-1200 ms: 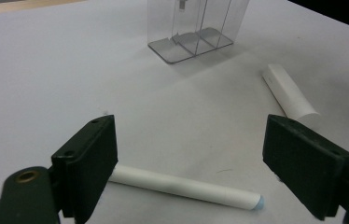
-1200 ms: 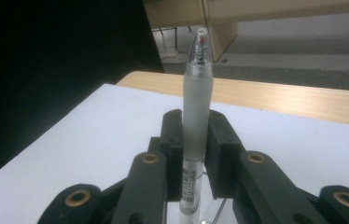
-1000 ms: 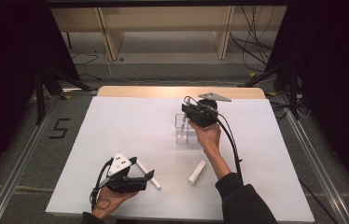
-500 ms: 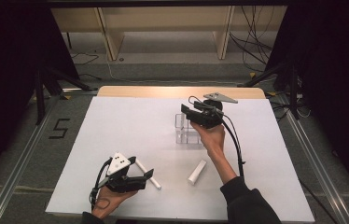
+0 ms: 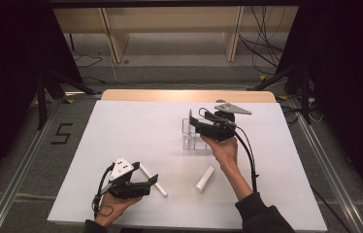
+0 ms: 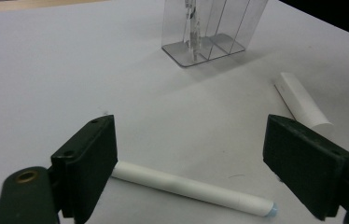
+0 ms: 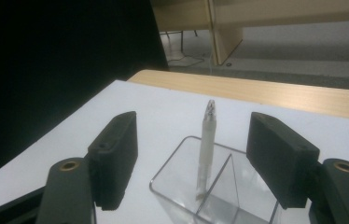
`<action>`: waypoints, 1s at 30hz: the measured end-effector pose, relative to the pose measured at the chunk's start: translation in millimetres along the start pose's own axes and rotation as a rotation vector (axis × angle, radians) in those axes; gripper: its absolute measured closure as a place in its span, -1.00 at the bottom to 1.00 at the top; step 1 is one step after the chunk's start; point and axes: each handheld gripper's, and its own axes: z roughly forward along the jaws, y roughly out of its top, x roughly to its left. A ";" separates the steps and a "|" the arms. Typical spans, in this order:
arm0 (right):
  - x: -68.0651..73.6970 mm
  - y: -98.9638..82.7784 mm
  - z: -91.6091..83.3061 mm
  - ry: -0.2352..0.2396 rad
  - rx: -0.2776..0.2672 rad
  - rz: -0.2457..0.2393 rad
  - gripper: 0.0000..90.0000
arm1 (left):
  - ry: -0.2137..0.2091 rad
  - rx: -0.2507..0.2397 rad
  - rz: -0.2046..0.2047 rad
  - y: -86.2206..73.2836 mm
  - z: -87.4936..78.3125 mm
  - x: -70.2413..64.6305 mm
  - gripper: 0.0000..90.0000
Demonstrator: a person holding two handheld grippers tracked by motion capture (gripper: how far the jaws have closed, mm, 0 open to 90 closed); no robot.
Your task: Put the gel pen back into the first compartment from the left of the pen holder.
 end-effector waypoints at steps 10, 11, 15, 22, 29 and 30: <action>10.3 -7.1 -3.4 0.025 0.031 -0.037 -0.33 | 0.016 -0.004 -0.002 0.3 -0.9 3.1 -0.62; 10.9 -8.2 -3.4 0.029 0.036 -0.040 -0.34 | 0.018 -0.006 -0.007 0.2 -0.9 3.7 -0.62; 14.1 -10.9 -3.9 0.039 0.052 -0.052 -0.37 | 0.024 -0.006 -0.009 0.3 -0.9 5.8 -0.62; 24.1 -17.8 -5.0 0.066 0.085 -0.076 -0.41 | 0.040 -0.013 -0.026 0.2 -0.7 8.6 -0.62; 36.3 -26.8 -2.7 0.090 0.127 -0.121 -0.43 | 0.056 -0.014 -0.026 0.7 -1.3 12.0 -0.62; 37.9 -28.1 -2.2 0.091 0.133 -0.132 -0.43 | 0.058 -0.014 -0.026 0.9 -1.5 12.8 -0.62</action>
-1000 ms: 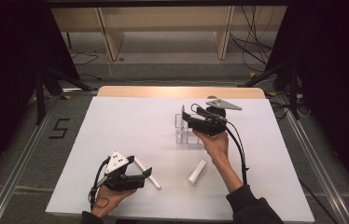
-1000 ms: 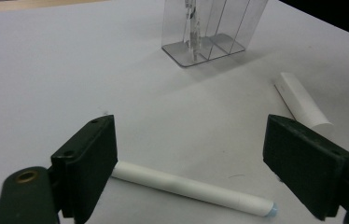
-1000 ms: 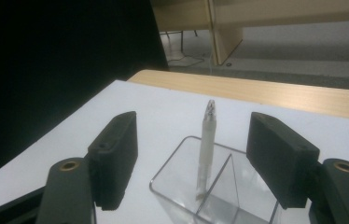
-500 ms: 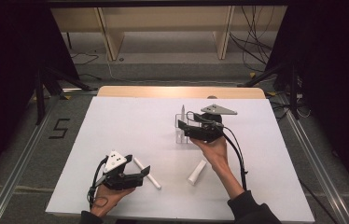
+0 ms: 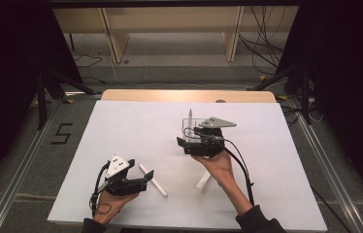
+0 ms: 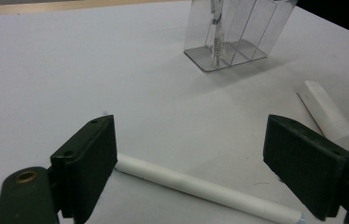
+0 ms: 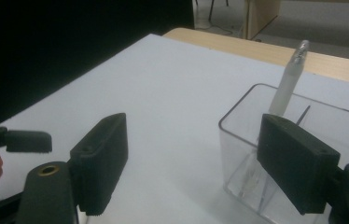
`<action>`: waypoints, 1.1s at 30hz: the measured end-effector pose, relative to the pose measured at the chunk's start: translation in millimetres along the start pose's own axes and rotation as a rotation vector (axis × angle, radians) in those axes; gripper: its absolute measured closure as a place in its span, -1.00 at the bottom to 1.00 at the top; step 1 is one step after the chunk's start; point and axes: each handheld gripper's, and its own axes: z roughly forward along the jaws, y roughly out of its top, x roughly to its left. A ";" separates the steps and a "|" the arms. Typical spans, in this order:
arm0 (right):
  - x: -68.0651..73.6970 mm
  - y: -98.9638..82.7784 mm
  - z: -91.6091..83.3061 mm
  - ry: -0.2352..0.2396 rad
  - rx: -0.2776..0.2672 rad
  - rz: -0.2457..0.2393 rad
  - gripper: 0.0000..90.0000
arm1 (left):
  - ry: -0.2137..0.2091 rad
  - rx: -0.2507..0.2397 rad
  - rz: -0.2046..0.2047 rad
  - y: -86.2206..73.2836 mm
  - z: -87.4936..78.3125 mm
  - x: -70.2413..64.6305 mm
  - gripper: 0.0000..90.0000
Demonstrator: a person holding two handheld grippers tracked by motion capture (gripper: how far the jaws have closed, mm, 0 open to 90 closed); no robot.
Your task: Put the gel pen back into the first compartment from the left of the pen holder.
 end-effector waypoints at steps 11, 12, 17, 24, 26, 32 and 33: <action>14.5 -8.0 6.9 0.046 0.046 -0.021 -0.44 | 0.032 -0.012 -0.031 0.9 -1.8 12.1 -0.62; 16.5 -9.0 8.2 0.053 0.053 -0.025 -0.44 | 0.036 -0.017 -0.039 0.8 -1.6 13.0 -0.62; 27.0 -16.2 16.0 0.080 0.091 -0.043 -0.46 | 0.054 -0.022 -0.050 1.2 -4.9 20.1 -0.62; 38.4 -23.2 21.0 0.093 0.135 -0.071 -0.48 | 0.071 -0.034 -0.074 1.0 -8.3 29.2 -0.62; 41.8 -24.2 21.5 0.095 0.145 -0.080 -0.49 | 0.074 -0.034 -0.079 0.9 -9.1 31.0 -0.63; 51.0 -28.0 24.4 0.096 0.166 -0.095 -0.51 | 0.077 -0.040 -0.088 0.6 -10.6 33.4 -0.64; 52.3 -28.6 24.9 0.098 0.172 -0.097 -0.52 | 0.077 -0.040 -0.088 0.6 -10.6 33.6 -0.64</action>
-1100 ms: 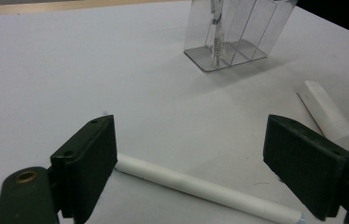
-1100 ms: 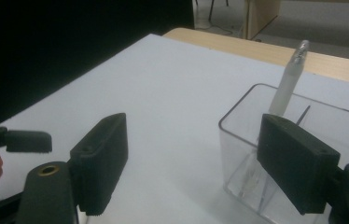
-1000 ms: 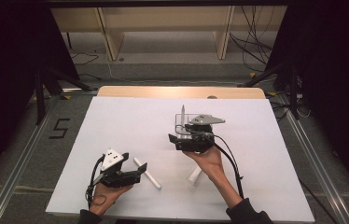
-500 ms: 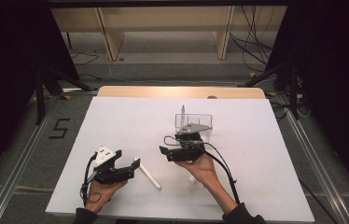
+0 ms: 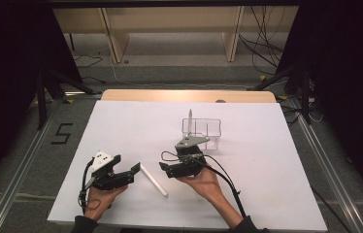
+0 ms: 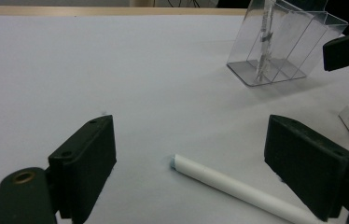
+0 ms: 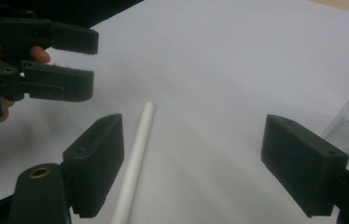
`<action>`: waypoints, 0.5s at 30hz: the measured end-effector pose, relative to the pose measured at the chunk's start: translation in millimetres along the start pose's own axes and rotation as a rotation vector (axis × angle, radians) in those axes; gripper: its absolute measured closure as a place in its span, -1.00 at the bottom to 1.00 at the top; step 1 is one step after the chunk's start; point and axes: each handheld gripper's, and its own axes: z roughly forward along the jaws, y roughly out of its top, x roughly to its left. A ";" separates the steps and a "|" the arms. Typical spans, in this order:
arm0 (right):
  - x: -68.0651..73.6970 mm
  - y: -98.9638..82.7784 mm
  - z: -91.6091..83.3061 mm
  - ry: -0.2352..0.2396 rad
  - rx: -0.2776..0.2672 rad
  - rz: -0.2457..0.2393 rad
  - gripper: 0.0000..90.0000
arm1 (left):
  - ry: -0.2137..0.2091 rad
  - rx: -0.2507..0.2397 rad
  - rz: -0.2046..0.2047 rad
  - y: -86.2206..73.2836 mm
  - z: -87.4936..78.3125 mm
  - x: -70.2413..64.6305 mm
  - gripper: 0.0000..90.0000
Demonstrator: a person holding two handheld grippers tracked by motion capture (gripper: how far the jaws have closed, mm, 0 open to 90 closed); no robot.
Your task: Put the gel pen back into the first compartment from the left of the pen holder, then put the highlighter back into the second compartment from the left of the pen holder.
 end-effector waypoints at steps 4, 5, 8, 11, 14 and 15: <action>4.8 -1.7 3.0 0.004 0.017 -0.015 -0.53 | 0.001 -0.001 0.000 -0.2 -0.1 0.3 -0.65; 6.0 -2.2 3.5 0.005 0.019 -0.015 -0.53 | 0.002 -0.001 0.000 -0.4 -0.2 0.6 -0.65; 8.7 -3.3 5.1 0.007 0.027 -0.028 -0.53 | 0.011 -0.002 -0.003 -0.7 -0.8 1.6 -0.65; 10.5 -4.4 6.6 0.008 0.039 -0.037 -0.53 | 0.017 -0.007 -0.008 -0.7 -1.3 2.2 -0.65; 11.9 -5.1 8.6 0.013 0.049 -0.038 -0.53 | 0.025 -0.005 -0.008 -1.0 -1.3 2.9 -0.65; 12.7 -5.5 9.5 0.015 0.050 -0.036 -0.52 | 0.026 -0.003 -0.005 -0.9 -1.7 3.1 -0.65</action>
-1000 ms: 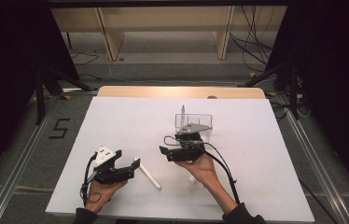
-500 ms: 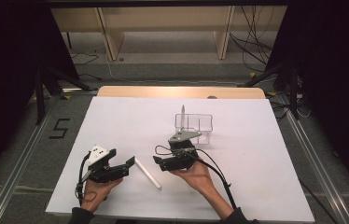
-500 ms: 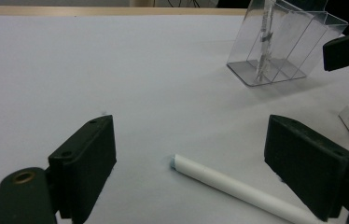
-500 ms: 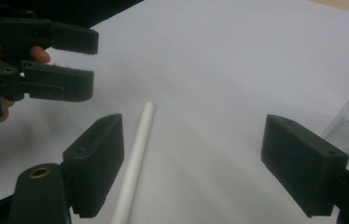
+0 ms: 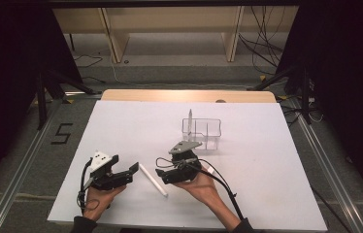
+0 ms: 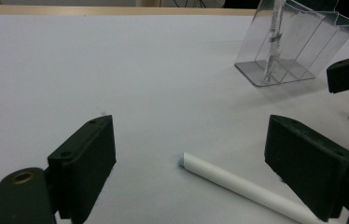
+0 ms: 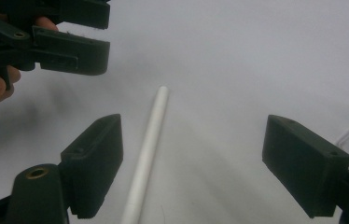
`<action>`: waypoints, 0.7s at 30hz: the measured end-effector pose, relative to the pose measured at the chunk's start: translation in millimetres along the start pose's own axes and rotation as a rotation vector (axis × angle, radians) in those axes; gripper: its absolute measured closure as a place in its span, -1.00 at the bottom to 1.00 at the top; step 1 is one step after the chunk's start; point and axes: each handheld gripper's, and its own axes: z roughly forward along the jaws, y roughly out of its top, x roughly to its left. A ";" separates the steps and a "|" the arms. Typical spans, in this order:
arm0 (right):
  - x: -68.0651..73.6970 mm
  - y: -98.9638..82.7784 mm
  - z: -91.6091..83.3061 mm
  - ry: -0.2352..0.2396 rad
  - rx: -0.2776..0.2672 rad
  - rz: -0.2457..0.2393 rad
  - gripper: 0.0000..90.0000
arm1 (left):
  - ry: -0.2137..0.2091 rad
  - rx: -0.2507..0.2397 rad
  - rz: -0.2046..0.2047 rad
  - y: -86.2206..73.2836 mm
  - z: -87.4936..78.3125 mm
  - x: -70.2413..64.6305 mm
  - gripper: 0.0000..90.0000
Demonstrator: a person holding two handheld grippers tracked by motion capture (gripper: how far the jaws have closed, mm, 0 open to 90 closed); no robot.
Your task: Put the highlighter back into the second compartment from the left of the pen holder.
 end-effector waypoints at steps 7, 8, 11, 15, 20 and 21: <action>5.9 -2.0 7.1 0.005 0.044 -0.015 -0.48 | 0.006 -0.007 0.002 0.1 -0.6 -1.1 -0.65; 7.4 -2.2 8.0 0.005 0.052 -0.014 -0.47 | 0.005 -0.007 0.002 0.2 -0.8 -1.9 -0.65; 10.8 -2.7 11.9 0.012 0.069 -0.023 -0.43 | 0.004 -0.007 0.010 -0.3 -1.5 -2.5 -0.65; 13.9 -3.2 18.1 0.014 0.089 -0.034 -0.35 | 0.007 -0.011 -0.002 -0.7 -1.9 -1.0 -0.65; 18.3 -4.6 25.0 0.017 0.121 -0.036 -0.21 | 0.010 -0.017 0.000 -0.4 -1.5 -2.1 -0.65; 19.8 -5.0 26.0 0.017 0.124 -0.034 -0.18 | 0.010 -0.016 0.001 -0.4 -1.4 -2.4 -0.65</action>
